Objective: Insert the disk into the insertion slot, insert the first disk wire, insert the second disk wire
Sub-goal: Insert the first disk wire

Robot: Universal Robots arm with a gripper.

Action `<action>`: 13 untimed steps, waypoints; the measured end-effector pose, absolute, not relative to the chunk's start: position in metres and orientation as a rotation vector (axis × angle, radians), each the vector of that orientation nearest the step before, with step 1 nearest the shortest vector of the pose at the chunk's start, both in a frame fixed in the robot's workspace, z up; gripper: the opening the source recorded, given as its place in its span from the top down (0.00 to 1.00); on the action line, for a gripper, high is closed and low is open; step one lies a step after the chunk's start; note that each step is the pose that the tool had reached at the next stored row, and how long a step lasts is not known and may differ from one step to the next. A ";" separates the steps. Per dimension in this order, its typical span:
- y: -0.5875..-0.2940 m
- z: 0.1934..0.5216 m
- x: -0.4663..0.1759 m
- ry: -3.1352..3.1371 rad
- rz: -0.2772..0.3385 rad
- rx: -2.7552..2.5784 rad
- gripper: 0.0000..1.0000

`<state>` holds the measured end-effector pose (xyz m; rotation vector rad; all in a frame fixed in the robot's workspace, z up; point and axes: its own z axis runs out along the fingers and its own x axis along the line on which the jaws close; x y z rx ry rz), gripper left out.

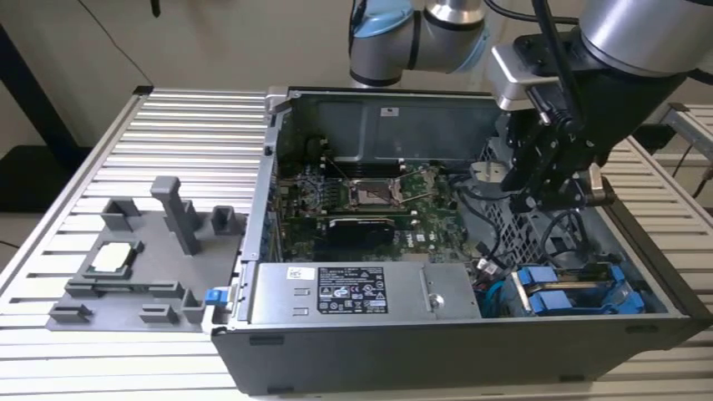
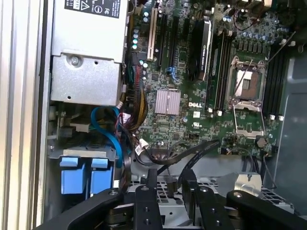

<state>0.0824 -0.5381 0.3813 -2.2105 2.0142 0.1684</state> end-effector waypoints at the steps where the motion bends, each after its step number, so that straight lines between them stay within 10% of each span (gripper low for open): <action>1: -0.538 0.380 0.083 2.013 0.167 -2.210 0.65; 13: -0.538 0.373 0.083 2.021 0.178 -2.172 0.67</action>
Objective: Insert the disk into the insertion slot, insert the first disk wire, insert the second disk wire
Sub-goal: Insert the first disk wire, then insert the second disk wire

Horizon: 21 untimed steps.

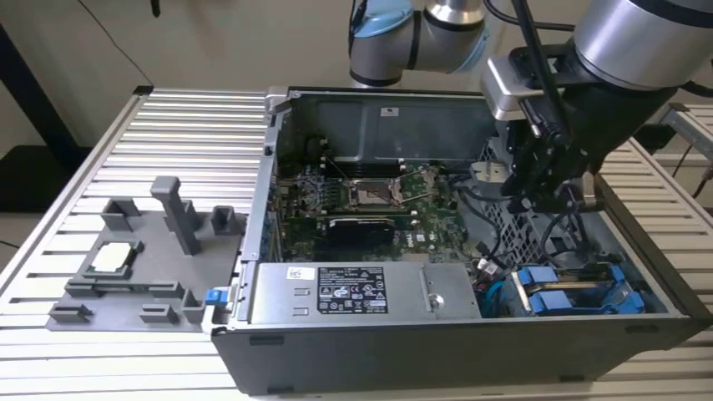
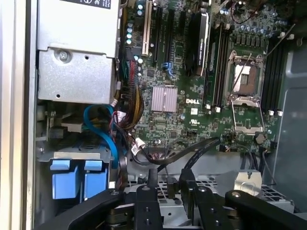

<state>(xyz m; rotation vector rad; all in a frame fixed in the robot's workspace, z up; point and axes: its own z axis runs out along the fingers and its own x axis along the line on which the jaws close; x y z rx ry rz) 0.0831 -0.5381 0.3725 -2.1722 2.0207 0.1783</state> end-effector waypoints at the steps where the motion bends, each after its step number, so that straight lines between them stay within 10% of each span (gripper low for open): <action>1: -0.538 0.372 0.083 2.020 0.179 -2.171 0.67; 8: -0.538 0.369 0.084 2.013 0.185 -2.165 0.84; 21: -0.538 0.364 0.084 2.006 0.191 -2.158 0.85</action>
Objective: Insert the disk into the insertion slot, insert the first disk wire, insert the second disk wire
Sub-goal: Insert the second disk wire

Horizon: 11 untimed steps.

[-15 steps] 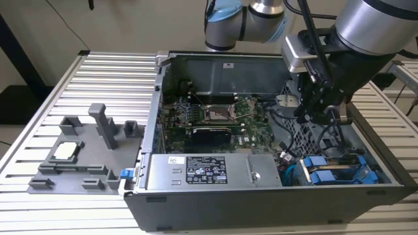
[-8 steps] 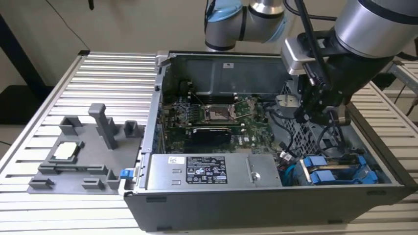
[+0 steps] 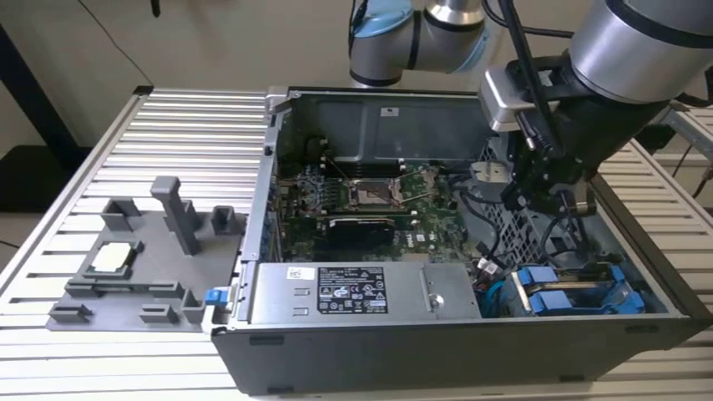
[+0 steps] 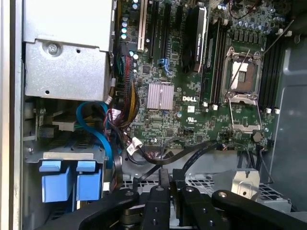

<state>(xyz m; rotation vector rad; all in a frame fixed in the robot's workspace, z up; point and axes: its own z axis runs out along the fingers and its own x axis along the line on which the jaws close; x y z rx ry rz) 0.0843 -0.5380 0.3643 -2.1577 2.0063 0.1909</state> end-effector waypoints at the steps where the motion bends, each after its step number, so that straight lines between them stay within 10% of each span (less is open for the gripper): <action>1: -0.538 0.365 0.084 2.009 0.189 -2.160 0.85; 11: -0.538 0.368 0.084 2.071 0.070 -2.231 0.85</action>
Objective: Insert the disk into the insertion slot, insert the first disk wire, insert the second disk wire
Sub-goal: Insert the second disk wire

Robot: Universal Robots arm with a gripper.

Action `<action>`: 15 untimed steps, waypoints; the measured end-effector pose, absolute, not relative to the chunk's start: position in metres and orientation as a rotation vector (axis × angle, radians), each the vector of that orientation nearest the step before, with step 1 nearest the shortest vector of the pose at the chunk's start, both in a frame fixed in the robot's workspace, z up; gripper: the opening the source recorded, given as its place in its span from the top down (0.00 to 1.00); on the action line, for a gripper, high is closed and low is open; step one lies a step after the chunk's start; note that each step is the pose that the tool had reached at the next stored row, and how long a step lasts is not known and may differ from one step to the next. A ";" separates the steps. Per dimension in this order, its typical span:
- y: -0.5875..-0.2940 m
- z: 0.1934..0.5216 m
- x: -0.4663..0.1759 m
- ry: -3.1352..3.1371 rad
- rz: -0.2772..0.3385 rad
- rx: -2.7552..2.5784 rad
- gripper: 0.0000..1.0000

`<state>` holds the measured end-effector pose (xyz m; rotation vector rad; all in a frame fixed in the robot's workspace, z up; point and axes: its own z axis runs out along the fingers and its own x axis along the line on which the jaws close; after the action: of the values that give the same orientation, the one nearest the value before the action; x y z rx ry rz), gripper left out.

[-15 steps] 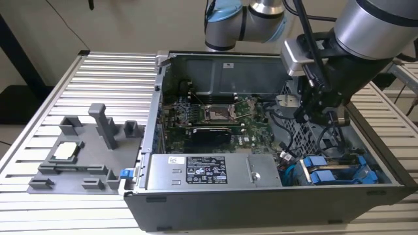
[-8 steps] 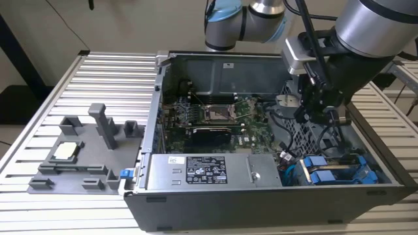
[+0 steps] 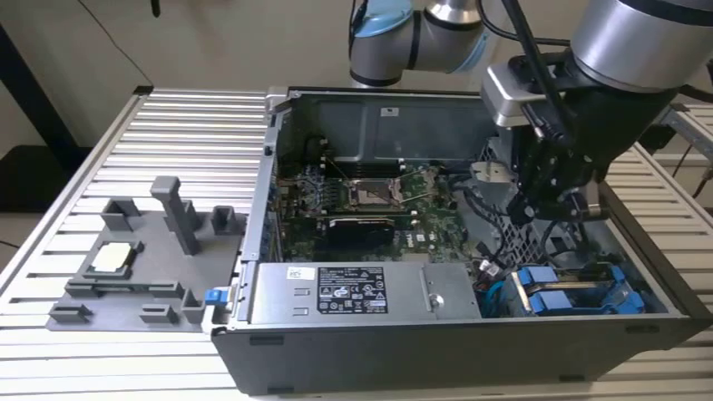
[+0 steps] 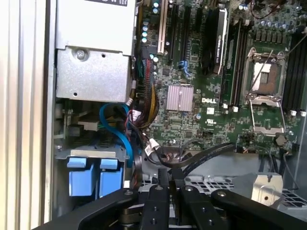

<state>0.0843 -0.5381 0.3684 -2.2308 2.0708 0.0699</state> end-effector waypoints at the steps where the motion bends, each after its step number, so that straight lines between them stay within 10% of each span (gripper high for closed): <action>1: -0.538 0.368 0.084 2.080 0.052 -2.241 0.85; 6: -0.538 0.368 0.084 2.111 -0.017 -2.277 0.85; 15: -0.538 0.372 0.084 2.075 0.054 -2.236 0.85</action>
<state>0.0841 -0.5382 0.3720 -2.2360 2.0755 0.0539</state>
